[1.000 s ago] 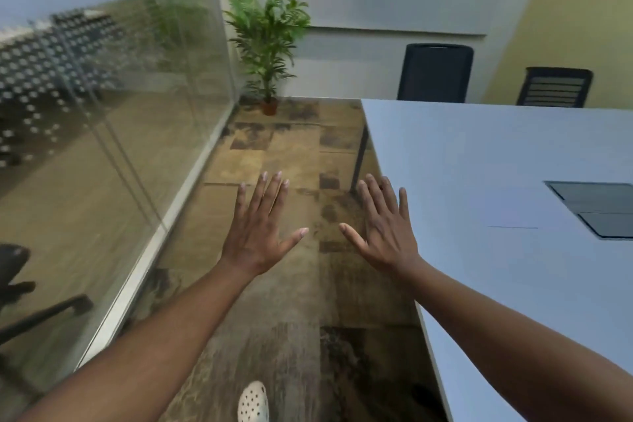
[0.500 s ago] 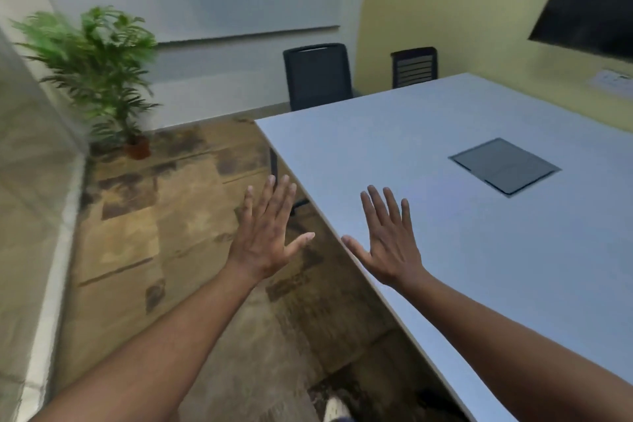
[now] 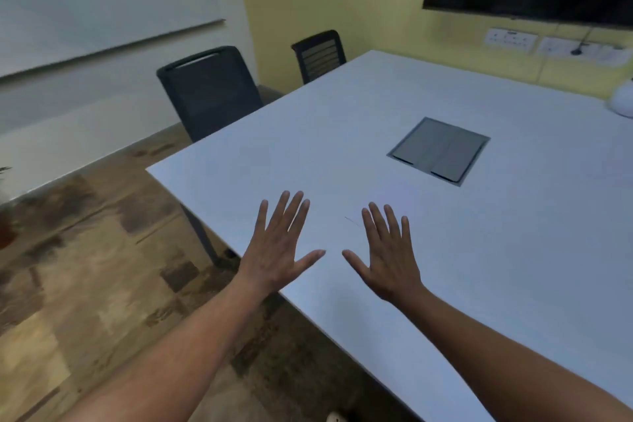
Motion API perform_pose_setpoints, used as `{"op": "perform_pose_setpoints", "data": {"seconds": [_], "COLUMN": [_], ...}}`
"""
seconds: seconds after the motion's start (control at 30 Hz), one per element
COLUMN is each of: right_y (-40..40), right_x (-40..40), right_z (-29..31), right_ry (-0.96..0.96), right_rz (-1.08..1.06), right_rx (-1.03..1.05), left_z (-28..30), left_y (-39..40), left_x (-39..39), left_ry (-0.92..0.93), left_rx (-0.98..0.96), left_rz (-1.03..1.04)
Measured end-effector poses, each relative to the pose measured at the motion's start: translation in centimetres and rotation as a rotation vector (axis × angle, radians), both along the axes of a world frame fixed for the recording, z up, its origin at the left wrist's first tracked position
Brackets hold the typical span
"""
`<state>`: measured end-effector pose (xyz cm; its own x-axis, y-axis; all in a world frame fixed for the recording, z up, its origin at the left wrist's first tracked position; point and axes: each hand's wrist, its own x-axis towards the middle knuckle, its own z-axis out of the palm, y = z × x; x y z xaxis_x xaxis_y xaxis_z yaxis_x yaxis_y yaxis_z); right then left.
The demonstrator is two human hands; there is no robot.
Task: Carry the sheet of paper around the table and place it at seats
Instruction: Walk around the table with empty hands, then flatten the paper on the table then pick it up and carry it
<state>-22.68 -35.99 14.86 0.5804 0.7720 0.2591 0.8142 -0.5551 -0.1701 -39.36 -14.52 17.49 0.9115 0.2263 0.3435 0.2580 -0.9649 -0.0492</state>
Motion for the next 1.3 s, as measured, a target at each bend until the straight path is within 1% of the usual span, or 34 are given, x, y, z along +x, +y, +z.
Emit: {"op": "perform_pose_setpoints", "data": {"seconds": [0.17,0.33,0.5,0.63,0.73,0.9,1.1,1.3], "right_y": [0.4,1.2,1.3,2.6,3.5,4.4,4.3,4.6], "right_x": [4.6,8.1,10.1,11.0,11.4,11.5,14.1,17.5], "right_z": [-0.9,-1.5,-2.5,-2.2,-2.2,-3.8,-6.6,-9.6], "right_ry": [0.014,0.04,0.06,0.049,0.063,0.112,0.19,0.267], "right_rz": [-0.146,-0.319,-0.451,-0.546,-0.595,-0.62,-0.605,-0.59], "right_rx": [-0.01,-0.03,-0.094,-0.092,-0.12,-0.125,-0.141,-0.143], "left_z": [-1.2,-3.0,-5.2,-5.6,-6.7,-10.1,-13.1,-15.8], "left_y": [2.5,5.9,7.9,10.3,11.7,12.0,11.8,13.0], "left_x": [7.5,14.9,21.7,26.7,29.0,30.5,31.9,34.4], "left_ry": [0.052,0.053,0.077,0.087,0.129,0.159,0.205,0.289], "left_rx": [-0.058,-0.08,-0.118,-0.134,-0.145,-0.166,-0.205,-0.202], "left_rz": [-0.17,-0.331,-0.517,-0.638,-0.689,-0.777,-0.736,-0.76]}}
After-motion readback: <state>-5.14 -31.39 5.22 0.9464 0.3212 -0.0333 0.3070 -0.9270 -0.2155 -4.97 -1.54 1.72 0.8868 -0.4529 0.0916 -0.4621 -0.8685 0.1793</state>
